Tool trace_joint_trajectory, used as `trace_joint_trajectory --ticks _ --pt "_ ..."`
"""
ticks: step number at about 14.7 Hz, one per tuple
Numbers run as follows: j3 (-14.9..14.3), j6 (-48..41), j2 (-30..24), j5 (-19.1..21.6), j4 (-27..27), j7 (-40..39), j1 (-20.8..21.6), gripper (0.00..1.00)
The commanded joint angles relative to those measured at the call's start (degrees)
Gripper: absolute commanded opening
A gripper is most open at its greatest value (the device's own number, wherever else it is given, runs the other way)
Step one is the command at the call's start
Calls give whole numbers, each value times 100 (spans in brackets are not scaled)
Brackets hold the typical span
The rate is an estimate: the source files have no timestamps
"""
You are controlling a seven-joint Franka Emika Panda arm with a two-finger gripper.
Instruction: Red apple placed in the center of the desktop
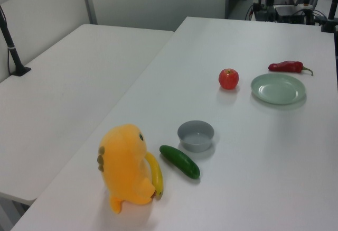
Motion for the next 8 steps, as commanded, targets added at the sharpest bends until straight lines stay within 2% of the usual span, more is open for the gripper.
trace_joint_trajectory --ticks 1,4,8 --pt "-45 389 1 -135 -84 -615 401 100" --pt "-45 997 36 -329 -234 -960 411 100" --pt "-45 1025 36 -356 -234 -978 411 100"
